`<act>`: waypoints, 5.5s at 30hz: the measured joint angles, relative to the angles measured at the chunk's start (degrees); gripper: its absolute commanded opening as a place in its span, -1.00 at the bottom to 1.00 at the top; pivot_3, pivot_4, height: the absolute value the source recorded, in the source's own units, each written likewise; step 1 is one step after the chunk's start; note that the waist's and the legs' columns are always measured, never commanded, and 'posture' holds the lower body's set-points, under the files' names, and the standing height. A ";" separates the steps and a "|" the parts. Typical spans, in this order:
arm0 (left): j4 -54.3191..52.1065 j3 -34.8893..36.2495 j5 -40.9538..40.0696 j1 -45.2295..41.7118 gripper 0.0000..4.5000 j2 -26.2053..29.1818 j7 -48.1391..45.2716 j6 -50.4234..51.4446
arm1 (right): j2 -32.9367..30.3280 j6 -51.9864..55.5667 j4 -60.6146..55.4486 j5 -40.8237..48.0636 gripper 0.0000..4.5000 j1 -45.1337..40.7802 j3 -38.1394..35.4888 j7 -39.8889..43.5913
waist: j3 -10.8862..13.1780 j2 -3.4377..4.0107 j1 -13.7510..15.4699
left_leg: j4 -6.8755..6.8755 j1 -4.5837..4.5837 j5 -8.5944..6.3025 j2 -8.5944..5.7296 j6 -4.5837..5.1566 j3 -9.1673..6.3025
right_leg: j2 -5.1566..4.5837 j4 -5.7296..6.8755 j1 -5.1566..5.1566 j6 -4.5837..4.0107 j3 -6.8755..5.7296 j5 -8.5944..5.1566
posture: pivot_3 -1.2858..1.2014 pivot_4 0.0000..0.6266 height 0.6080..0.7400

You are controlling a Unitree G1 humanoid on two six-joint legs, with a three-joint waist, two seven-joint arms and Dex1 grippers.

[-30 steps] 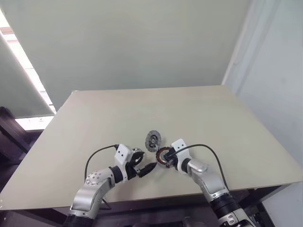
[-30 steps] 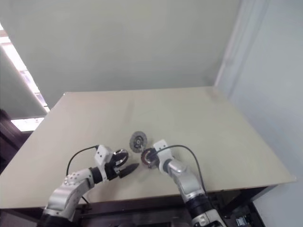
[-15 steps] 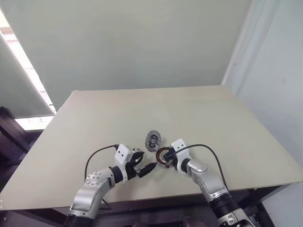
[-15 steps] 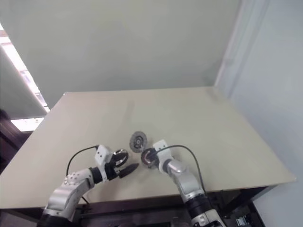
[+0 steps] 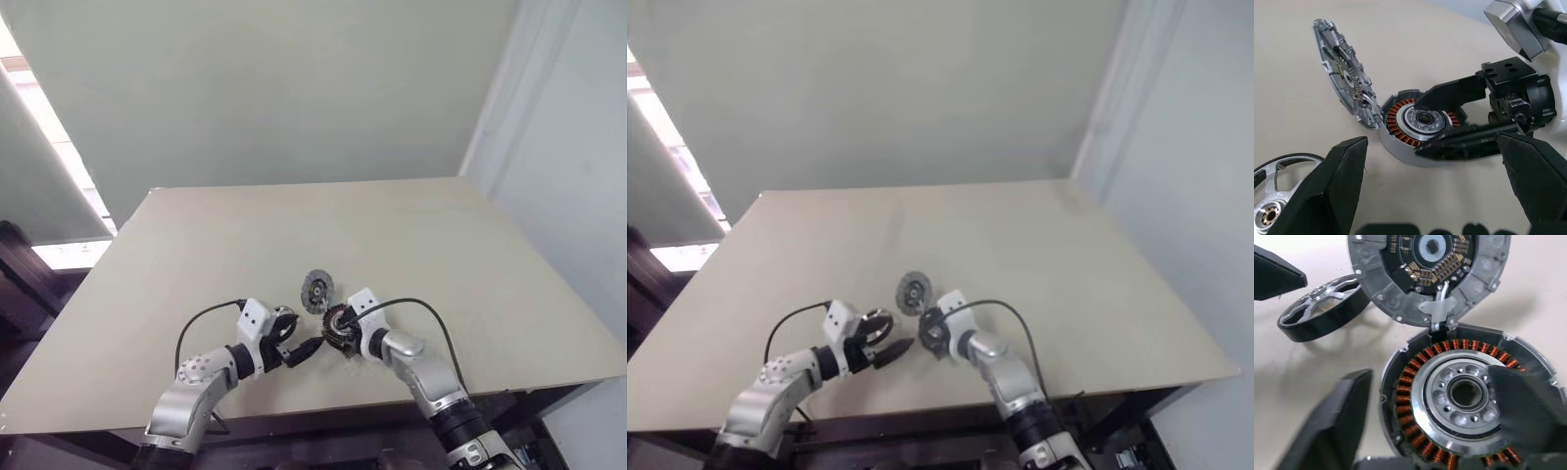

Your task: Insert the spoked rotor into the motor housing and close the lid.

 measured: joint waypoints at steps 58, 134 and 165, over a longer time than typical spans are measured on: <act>0.69 1.04 -0.33 0.86 1.00 -0.75 1.22 -0.15 | -3.62 1.01 -10.21 1.50 -0.99 0.80 -2.13 1.63 | 0.00 0.00 0.00 | -0.03 -0.15 0.00 0.00 0.00 -0.01 | 0.00 -0.01 -0.13 0.00 -0.02 0.00 | 0.03 -1.00 1.00; -0.87 2.39 -0.93 4.05 1.00 -0.69 2.26 0.22 | -27.44 -2.69 -24.84 -11.26 0.99 3.73 13.03 16.58 | 0.02 -0.08 0.05 | 0.01 -0.09 0.00 0.01 0.00 0.01 | -0.01 -0.03 -0.10 0.00 -0.08 -0.01 | 0.03 -1.00 1.00; -1.10 2.83 -1.18 5.86 1.00 -0.46 2.38 0.97 | -21.17 -11.29 -16.15 -14.61 0.99 2.86 11.61 16.57 | 0.02 -0.14 0.08 | 0.04 -0.06 0.00 0.00 0.00 -0.01 | -0.01 -0.01 -0.03 0.00 -0.07 0.00 | 0.03 -1.00 1.00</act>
